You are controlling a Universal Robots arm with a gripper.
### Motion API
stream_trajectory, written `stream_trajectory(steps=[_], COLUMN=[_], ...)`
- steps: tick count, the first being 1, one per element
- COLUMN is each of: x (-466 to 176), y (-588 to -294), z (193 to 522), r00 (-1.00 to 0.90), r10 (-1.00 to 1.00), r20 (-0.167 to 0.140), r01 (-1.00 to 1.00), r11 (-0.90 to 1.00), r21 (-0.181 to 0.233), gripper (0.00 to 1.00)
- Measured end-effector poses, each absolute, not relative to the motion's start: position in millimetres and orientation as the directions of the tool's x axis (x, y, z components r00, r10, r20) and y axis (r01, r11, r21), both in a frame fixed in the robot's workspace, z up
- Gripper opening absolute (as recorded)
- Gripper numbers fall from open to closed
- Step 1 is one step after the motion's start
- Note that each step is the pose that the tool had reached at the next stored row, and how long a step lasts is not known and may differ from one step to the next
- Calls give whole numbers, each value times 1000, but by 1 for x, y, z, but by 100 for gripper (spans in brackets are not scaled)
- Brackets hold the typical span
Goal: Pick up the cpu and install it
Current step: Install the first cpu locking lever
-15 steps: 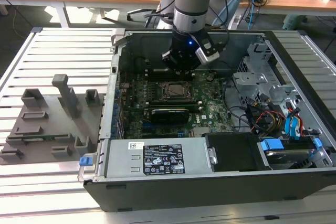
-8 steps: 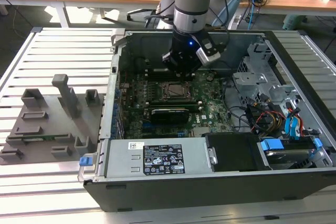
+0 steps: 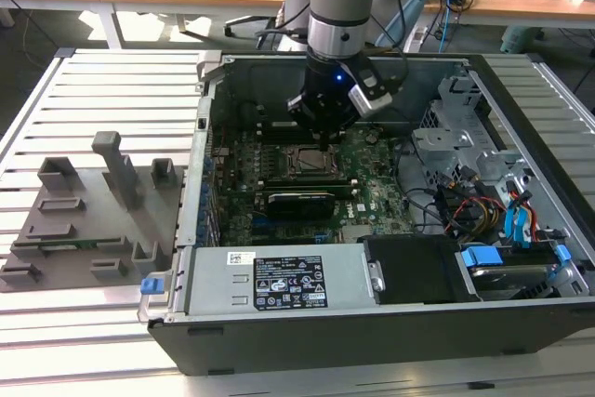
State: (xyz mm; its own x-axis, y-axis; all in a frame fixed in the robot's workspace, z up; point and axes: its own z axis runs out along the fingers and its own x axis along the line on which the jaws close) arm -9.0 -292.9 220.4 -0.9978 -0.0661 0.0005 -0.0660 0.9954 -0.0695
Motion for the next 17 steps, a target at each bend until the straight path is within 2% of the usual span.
stream_trajectory(steps=[17], x=[-9], y=[-293], z=[250], r00=[-998], r10=[-66], r20=[3], r01=[-66], r11=[991], r21=[-113], gripper=[11])
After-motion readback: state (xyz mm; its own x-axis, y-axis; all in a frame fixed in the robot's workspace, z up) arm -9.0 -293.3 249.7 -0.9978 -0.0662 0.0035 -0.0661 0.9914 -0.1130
